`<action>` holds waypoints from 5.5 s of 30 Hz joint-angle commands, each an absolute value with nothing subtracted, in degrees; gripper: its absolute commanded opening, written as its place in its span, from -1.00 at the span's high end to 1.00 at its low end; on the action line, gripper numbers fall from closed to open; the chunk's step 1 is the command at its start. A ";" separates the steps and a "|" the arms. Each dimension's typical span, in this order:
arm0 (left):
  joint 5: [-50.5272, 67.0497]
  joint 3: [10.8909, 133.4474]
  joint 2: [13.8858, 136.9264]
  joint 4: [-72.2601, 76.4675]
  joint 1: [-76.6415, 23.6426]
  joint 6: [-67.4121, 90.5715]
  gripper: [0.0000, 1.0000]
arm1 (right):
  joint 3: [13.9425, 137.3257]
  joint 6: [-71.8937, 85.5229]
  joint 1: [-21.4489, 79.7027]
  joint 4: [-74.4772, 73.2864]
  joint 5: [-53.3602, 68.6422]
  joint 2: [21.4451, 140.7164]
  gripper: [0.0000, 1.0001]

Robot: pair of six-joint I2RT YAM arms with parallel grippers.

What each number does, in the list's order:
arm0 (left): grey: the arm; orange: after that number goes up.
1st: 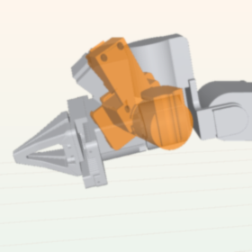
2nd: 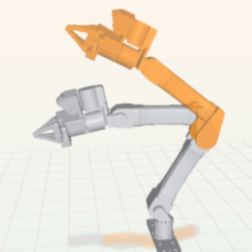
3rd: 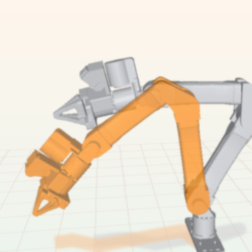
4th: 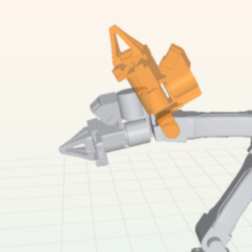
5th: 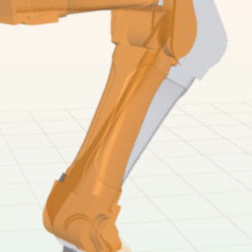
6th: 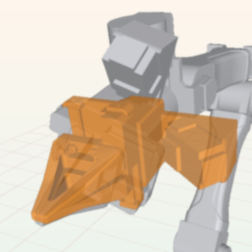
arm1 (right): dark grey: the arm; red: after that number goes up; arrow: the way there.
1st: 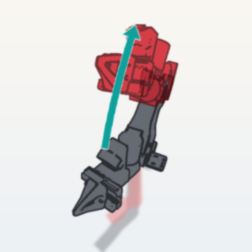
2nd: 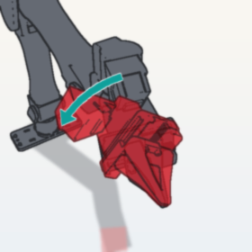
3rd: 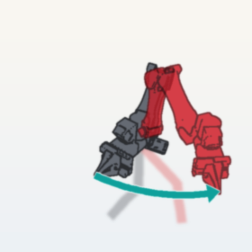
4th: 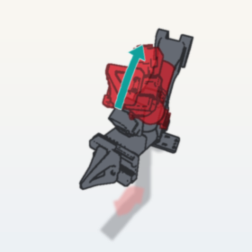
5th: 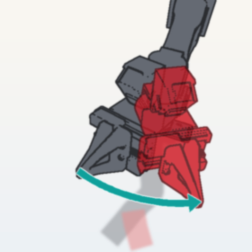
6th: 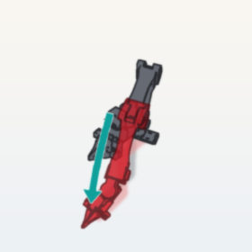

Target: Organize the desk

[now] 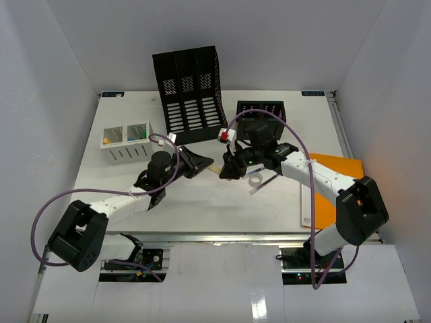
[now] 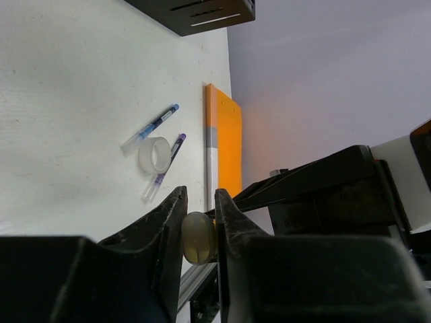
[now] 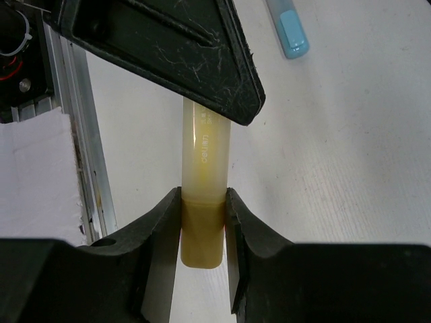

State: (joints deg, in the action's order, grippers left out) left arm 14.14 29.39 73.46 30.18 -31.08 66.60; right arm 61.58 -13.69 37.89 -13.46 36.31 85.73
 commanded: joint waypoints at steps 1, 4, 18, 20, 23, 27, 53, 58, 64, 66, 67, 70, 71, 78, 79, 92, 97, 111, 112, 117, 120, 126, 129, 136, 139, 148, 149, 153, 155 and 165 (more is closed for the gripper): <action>14.13 31.56 71.77 29.33 -31.46 65.08 0.61 | 62.14 -17.82 37.62 -14.72 40.70 84.07 -0.07; 13.79 31.75 70.04 27.48 -31.46 64.48 0.77 | 62.30 -19.23 37.62 -15.76 40.95 83.52 -0.73; 3.61 43.55 59.38 -8.06 -24.48 43.00 0.88 | 56.22 -35.50 24.62 -23.64 57.83 69.43 -0.80; 3.53 47.41 58.87 -12.45 -18.86 39.53 0.88 | 52.45 -36.07 22.15 -23.64 59.80 66.75 -0.80; 3.63 51.47 58.28 -16.83 -11.06 34.84 0.88 | 47.33 -37.85 18.61 -23.53 63.74 61.77 -0.80; 1.87 57.51 61.21 -20.88 -1.89 28.88 0.88 | 45.29 -39.29 15.96 -23.55 64.20 59.19 -0.80; -21.42 71.75 81.73 -11.27 7.12 16.93 0.86 | 44.38 -39.29 10.95 -23.73 65.13 58.37 -0.80; -21.61 71.66 84.81 -8.91 7.21 13.86 0.86 | 44.30 -39.37 10.95 -23.73 65.09 59.02 -0.80; -19.81 69.13 86.97 -7.93 7.35 11.75 0.59 | 44.15 -39.66 10.90 -23.73 64.73 59.70 -0.80; -18.46 68.42 87.39 -8.63 7.45 12.05 0.22 | 44.12 -39.73 10.90 -23.73 64.47 59.90 -0.80; -17.81 68.13 87.23 -9.06 7.53 12.13 0.03 | 44.07 -39.78 10.90 -23.73 64.37 60.00 -0.80; -15.42 67.04 86.21 -10.52 7.79 13.11 -0.53 | 43.89 -40.44 10.90 -23.98 64.28 60.29 -0.80; -14.54 66.81 85.63 -11.05 7.90 13.52 -0.64 | 43.94 -40.85 10.90 -24.33 64.33 60.46 -0.80; -3.41 66.51 74.23 -16.49 8.17 20.18 -0.77 | 43.78 -42.94 10.56 -25.74 64.29 61.16 -0.80; 0.17 65.66 71.75 -16.88 8.17 21.78 -0.77 | 43.81 -42.98 10.51 -25.75 64.18 61.28 -0.80; 22.82 42.67 52.67 -29.22 6.76 39.09 -0.74 | 44.02 -42.91 9.58 -25.84 64.41 61.01 -0.80; 12.38 38.93 52.81 -33.27 -0.71 41.88 -0.63 | 44.23 -42.70 9.58 -25.93 64.63 60.71 -0.80; -15.44 38.00 60.59 -35.27 -11.95 49.66 -0.64 | 44.53 -42.48 8.79 -26.10 64.75 60.15 -0.80; -16.41 37.95 61.03 -35.24 -11.95 49.38 -0.63 | 44.54 -42.45 8.79 -26.10 64.80 60.23 -0.80; -19.51 37.45 66.26 -34.62 -11.95 48.77 -0.61 | 44.47 -42.36 8.70 -26.10 64.78 60.30 -0.80; -19.41 37.26 69.80 -33.55 -11.95 48.69 -0.53 | 44.47 -42.36 8.56 -26.10 64.78 60.45 -0.80; -19.05 35.91 71.34 -30.92 -11.95 47.83 -0.30 | 44.47 -42.19 8.40 -26.10 65.04 60.64 -0.80; -18.18 35.42 72.62 -30.14 -11.95 46.75 -0.21 | 44.47 -42.28 8.35 -26.10 65.04 60.64 -0.80; -15.29 34.78 75.43 -29.18 -12.52 45.25 -0.04 | 44.37 -42.19 8.35 -26.10 65.25 60.64 -0.80; -15.13 34.68 75.35 -29.18 -12.78 45.26 0.04 | 44.30 -42.19 8.35 -26.10 65.50 60.64 -0.80; -6.53 34.86 70.13 -28.52 -15.80 46.55 0.60 | 44.38 -42.48 8.42 -26.90 69.55 60.98 -0.80; -4.45 35.04 68.01 -28.33 -16.56 46.87 0.66 | 44.46 -42.68 8.44 -27.42 69.83 61.29 -0.80; 3.70 35.35 62.20 -23.29 -21.50 48.38 0.88 | 44.64 -42.34 10.48 -27.52 69.60 62.88 -0.80; 9.11 34.10 60.42 -16.27 -24.43 49.13 0.93 | 44.78 -40.25 12.92 -26.45 68.55 64.51 -0.80; 24.45 29.82 68.78 17.57 -37.63 47.16 1.00 | 51.89 -12.68 19.31 -13.43 63.96 77.95 -0.80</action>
State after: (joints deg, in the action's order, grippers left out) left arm 18.17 30.14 64.26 2.53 -32.80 49.44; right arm 45.40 -27.99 18.75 -21.32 65.90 73.09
